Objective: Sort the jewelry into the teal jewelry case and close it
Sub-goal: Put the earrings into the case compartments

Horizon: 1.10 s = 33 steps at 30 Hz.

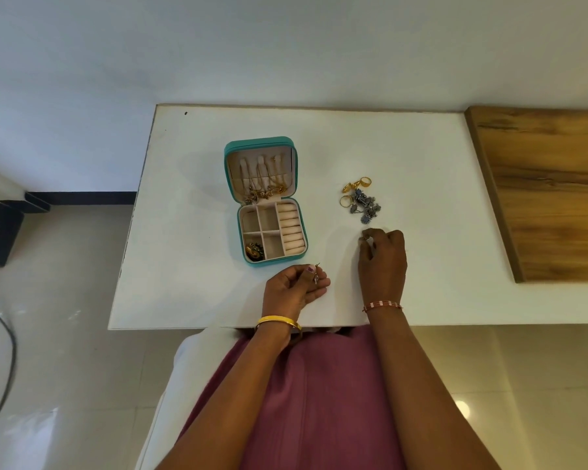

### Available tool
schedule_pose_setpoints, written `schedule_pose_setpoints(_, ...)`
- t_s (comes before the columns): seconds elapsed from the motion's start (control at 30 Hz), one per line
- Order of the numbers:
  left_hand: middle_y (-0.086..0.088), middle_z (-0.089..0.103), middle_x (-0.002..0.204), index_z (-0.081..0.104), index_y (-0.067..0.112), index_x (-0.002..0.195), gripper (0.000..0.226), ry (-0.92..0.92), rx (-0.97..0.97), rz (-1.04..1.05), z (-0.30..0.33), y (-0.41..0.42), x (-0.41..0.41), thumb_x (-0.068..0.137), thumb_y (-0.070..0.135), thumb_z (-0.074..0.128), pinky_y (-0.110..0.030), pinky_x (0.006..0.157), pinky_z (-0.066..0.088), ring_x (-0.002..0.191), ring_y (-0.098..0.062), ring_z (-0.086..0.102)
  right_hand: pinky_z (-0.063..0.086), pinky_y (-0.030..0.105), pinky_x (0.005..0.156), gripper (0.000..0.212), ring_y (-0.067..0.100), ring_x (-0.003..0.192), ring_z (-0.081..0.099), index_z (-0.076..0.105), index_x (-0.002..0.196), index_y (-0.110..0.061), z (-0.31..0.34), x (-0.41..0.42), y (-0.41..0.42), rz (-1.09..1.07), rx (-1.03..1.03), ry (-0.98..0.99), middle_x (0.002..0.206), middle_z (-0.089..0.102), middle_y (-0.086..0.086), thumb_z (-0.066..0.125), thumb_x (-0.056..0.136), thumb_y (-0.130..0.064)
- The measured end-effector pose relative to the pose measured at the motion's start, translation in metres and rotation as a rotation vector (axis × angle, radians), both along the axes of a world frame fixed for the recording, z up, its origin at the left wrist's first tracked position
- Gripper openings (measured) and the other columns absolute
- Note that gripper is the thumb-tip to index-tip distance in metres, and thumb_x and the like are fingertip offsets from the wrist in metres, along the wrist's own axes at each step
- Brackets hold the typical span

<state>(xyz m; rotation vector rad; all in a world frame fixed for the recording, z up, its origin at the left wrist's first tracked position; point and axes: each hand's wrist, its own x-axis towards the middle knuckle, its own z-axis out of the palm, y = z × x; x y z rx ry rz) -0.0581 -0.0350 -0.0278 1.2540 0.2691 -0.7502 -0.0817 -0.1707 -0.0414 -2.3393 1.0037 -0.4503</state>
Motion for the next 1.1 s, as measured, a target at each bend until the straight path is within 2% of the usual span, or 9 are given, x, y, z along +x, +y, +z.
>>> schedule_pose_setpoints(0.13, -0.009, 0.067, 0.077, 0.062, 0.007, 0.084, 0.013, 0.005, 0.000, -0.003, 0.001, 0.000, 0.000, 0.089, 0.006, 0.050, -0.020, 0.067, 0.057, 0.064, -0.010, 0.069, 0.035, 0.025, 0.067, 0.011, 0.032, 0.080, 0.055, 0.063, 0.091, 0.003, 0.000, -0.003, 0.002, 0.048, -0.036, 0.014, 0.096, 0.053, 0.020, 0.058, 0.086, -0.005)
schedule_pose_setpoints(0.3, -0.010, 0.066, 0.079, 0.061, 0.004, 0.087, 0.012, -0.003, 0.026, -0.012, 0.004, 0.001, -0.002, 0.089, 0.007, 0.049, -0.019, 0.066, 0.057, 0.064, -0.009, 0.069, 0.035, 0.026, 0.064, 0.012, 0.034, 0.079, 0.055, 0.062, 0.084, 0.005, 0.000, -0.002, 0.005, 0.078, -0.089, 0.046, 0.092, 0.055, 0.022, 0.055, 0.086, -0.005)
schedule_pose_setpoints(0.5, -0.009, 0.065, 0.078, 0.061, -0.001, 0.095, 0.013, -0.054, 0.118, 0.004, 0.004, 0.011, -0.007, 0.087, 0.006, 0.053, -0.017, 0.064, 0.056, 0.062, -0.007, 0.068, 0.044, 0.035, 0.064, 0.017, 0.040, 0.086, 0.055, 0.063, 0.096, 0.007, 0.001, -0.002, 0.008, 0.147, -0.134, 0.089, 0.094, 0.056, 0.026, 0.051, 0.087, 0.000)
schedule_pose_setpoints(0.63, -0.007, 0.064, 0.076, 0.061, -0.005, 0.099, 0.018, -0.114, 0.181, 0.071, 0.007, 0.016, -0.004, 0.086, 0.004, 0.055, -0.014, 0.060, 0.054, 0.059, -0.004, 0.066, 0.045, 0.036, 0.066, 0.015, 0.039, 0.085, 0.056, 0.064, 0.094, 0.007, 0.004, -0.003, 0.012, 0.180, -0.106, 0.094, 0.091, 0.057, 0.025, 0.052, 0.087, 0.001)
schedule_pose_setpoints(0.73, -0.004, 0.065, 0.075, 0.063, 0.002, 0.094, 0.012, -0.187, 0.216, 0.142, 0.012, 0.023, -0.001, 0.085, 0.006, 0.056, -0.015, 0.062, 0.055, 0.060, -0.003, 0.066, 0.042, 0.027, 0.071, 0.014, 0.033, 0.083, 0.059, 0.066, 0.094, 0.003, 0.014, 0.000, 0.024, 0.211, -0.016, 0.002, 0.092, 0.061, 0.020, 0.056, 0.086, -0.001)
schedule_pose_setpoints(0.83, -0.003, 0.066, 0.074, 0.065, 0.011, 0.089, 0.011, -0.290, 0.263, 0.237, 0.017, 0.033, 0.004, 0.085, 0.006, 0.056, -0.017, 0.064, 0.056, 0.063, -0.007, 0.066, 0.039, 0.009, 0.067, 0.011, 0.018, 0.074, 0.058, 0.068, 0.091, -0.004, 0.030, 0.008, 0.047, 0.248, 0.122, -0.154, 0.089, 0.065, 0.011, 0.061, 0.083, -0.002)
schedule_pose_setpoints(0.9, -0.004, 0.066, 0.075, 0.064, 0.019, 0.086, 0.014, -0.352, 0.305, 0.304, 0.019, 0.039, 0.008, 0.085, 0.007, 0.056, -0.019, 0.067, 0.057, 0.069, -0.016, 0.065, 0.039, 0.003, 0.064, 0.011, 0.012, 0.070, 0.055, 0.069, 0.090, -0.007, 0.038, 0.015, 0.063, 0.262, 0.209, -0.208, 0.087, 0.067, 0.006, 0.063, 0.082, -0.003)
schedule_pose_setpoints(1.0, -0.010, 0.067, 0.085, 0.064, 0.019, 0.088, 0.014, -0.383, 0.360, 0.381, 0.019, 0.044, 0.013, 0.086, 0.008, 0.056, -0.031, 0.076, 0.057, 0.076, -0.027, 0.064, 0.041, 0.011, 0.066, 0.012, 0.016, 0.075, 0.057, 0.070, 0.092, -0.007, 0.043, 0.029, 0.079, 0.316, 0.251, -0.178, 0.091, 0.069, 0.009, 0.065, 0.082, -0.008)
schedule_pose_setpoints(1.1, -0.011, 0.067, 0.090, 0.064, 0.016, 0.093, 0.014, -0.385, 0.406, 0.398, 0.018, 0.044, 0.014, 0.086, 0.008, 0.056, -0.037, 0.079, 0.055, 0.077, -0.028, 0.065, 0.041, 0.024, 0.069, 0.014, 0.025, 0.088, 0.056, 0.069, 0.096, -0.006, 0.038, 0.042, 0.087, 0.383, 0.130, -0.070, 0.095, 0.067, 0.013, 0.062, 0.085, -0.011)
